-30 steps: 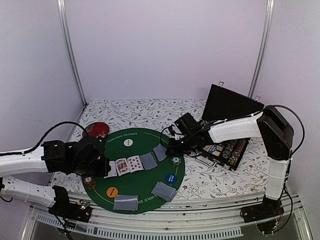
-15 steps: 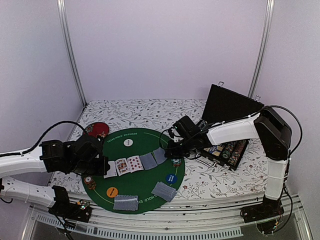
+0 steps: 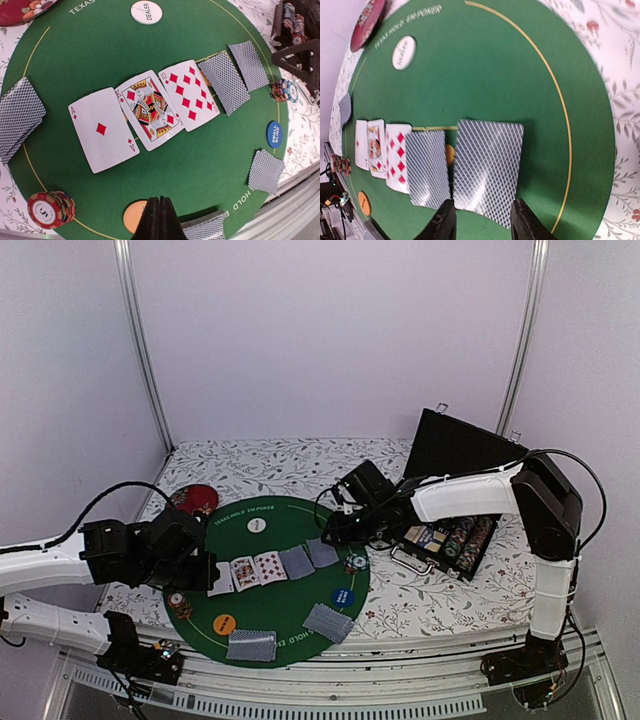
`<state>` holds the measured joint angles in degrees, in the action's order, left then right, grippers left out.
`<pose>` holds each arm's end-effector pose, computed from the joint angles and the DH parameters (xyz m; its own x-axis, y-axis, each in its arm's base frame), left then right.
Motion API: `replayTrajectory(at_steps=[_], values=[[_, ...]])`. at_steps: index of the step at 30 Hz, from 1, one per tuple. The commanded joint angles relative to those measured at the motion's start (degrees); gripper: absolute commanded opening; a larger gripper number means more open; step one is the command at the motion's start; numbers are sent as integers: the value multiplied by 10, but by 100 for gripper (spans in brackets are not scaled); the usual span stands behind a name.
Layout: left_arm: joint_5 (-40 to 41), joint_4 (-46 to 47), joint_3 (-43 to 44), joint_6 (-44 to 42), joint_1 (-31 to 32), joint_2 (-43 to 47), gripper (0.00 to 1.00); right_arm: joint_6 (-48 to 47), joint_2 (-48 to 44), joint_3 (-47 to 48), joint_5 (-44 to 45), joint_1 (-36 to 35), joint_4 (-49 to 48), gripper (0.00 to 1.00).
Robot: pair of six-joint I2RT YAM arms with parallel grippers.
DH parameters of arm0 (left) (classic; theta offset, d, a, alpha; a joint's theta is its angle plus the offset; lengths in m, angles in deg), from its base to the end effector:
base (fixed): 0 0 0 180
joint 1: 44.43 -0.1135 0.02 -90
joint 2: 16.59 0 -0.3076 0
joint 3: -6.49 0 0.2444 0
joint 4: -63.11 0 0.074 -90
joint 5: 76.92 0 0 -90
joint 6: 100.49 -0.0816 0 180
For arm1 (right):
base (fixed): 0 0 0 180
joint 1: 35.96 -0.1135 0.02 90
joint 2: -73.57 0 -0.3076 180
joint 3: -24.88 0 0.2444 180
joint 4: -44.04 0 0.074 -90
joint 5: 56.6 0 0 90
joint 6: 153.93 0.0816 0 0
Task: Distribute texas hold em gaming equipment
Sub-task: Place the poker card in the community card area, then adjust the poker chips pile in the small blind area.
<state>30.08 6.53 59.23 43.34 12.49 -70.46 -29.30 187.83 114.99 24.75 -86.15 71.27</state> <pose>0.1096 -0.1246 0.2286 -0.8504 -0.1090 -0.5148 0.0501 0.9571 -0.2854 0.2889 0.3658 0.1731 -0.8773 -0.1751 -0.4468 -0.3901 0.8026 0.4514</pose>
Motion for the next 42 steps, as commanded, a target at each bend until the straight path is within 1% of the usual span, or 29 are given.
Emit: replayTrajectory(at_steps=[1, 5, 8, 10, 13, 15, 17, 19, 21, 24, 27, 31, 34, 38, 42], values=[[0, -5, 5, -11, -12, 6, 0, -53, 15, 47, 19, -3, 30, 43], [0, -6, 8, -12, -15, 3, 0, -76, 10, 82, 2, -2, 38, 45], [1, -10, 12, -13, -16, 2, 0, -109, -15, 92, 4, 2, 45, 45], [6, -16, 17, -12, -17, 4, 0, -131, -42, 91, 26, 11, 63, 45], [15, -22, 25, -14, -24, 9, 0, -169, -89, 77, 84, 20, 98, 46], [16, -22, 27, -18, -27, 12, 0, -185, -111, 64, 119, 20, 140, 47], [19, -25, 28, -19, -30, 12, 1, -175, -116, 42, 149, 19, 192, 46], [21, -25, 29, -19, -33, 12, 1, -153, -126, -5, 154, 19, 216, 44], [20, -23, 28, -19, -35, 11, 1, -124, -147, -55, 147, 19, 211, 41], [14, -21, 29, -21, -37, 9, 1, -88, -168, -119, 150, 12, 193, 32], [12, -21, 31, -25, -38, 6, 1, -72, -157, -147, 137, 7, 174, 25], [13, -27, 32, -23, -39, 9, 1, -67, -120, -154, 111, 7, 144, 24], [14, -27, 28, -21, -39, 17, 1, -69, -96, -136, 102, 6, 122, 23], [16, -34, 29, -20, -39, 23, 1, -80, -58, -97, 103, 7, 128, 22], [22, -45, 31, -19, -40, 29, 1, -82, -49, -89, 98, 7, 125, 21]])
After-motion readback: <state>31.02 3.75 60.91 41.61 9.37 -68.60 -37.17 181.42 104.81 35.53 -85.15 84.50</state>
